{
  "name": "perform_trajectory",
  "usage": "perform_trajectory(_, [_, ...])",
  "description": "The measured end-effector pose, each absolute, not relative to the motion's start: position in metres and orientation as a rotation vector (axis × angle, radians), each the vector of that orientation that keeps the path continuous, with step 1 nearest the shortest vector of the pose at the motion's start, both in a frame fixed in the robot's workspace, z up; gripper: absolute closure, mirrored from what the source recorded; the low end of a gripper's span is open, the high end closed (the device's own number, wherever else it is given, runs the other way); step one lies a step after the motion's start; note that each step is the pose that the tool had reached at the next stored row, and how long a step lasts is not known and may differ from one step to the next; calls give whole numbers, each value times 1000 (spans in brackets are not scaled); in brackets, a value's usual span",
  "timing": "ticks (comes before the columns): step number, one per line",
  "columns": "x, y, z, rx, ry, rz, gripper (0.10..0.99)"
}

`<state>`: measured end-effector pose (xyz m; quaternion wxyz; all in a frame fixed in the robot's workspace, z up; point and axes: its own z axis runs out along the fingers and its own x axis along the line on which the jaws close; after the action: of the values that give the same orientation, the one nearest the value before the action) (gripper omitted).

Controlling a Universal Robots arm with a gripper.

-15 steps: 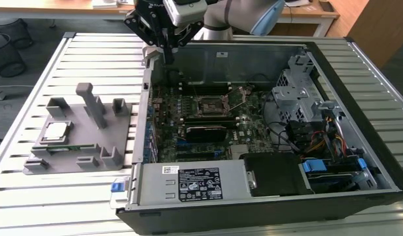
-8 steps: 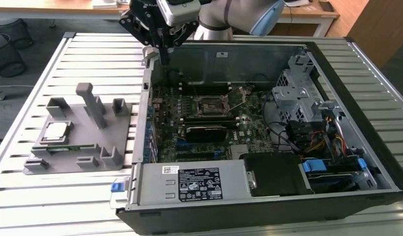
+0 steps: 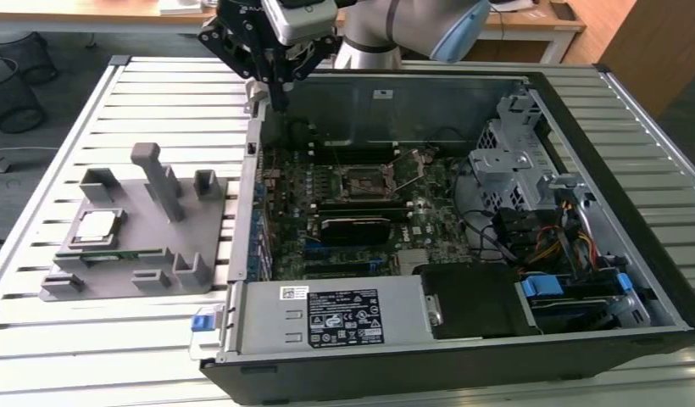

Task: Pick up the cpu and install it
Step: 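Reach for the cpu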

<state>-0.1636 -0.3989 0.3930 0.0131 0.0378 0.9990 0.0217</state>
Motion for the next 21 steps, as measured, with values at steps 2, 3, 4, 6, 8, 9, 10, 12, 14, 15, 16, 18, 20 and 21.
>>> perform_trajectory(2, [-165, -399, 393, 118, 3113, 68, 980])
perform_trajectory(3, [-165, -399, 393, 118, 3113, 68, 980])
perform_trajectory(4, [-166, -399, 393, 118, 3112, 68, 980])
perform_trajectory(6, [-167, -399, 393, 118, 3112, 68, 980])
perform_trajectory(8, [-168, -399, 393, 118, 3112, 68, 980])
perform_trajectory(9, [-169, -399, 393, 118, 3112, 68, 980])
perform_trajectory(10, [-169, -399, 393, 118, 3112, 68, 980])
perform_trajectory(12, [-171, -399, 393, 118, 3112, 68, 980])
perform_trajectory(14, [-172, -399, 393, 118, 3112, 68, 980])
perform_trajectory(15, [-172, -399, 393, 118, 3112, 68, 980])
perform_trajectory(16, [-173, -399, 393, 118, 3113, 68, 980])
perform_trajectory(18, [-174, -399, 393, 118, 3112, 68, 980])
perform_trajectory(20, [-175, -399, 393, 118, 3113, 68, 980])
perform_trajectory(21, [-176, -399, 393, 118, 3112, 68, 980])
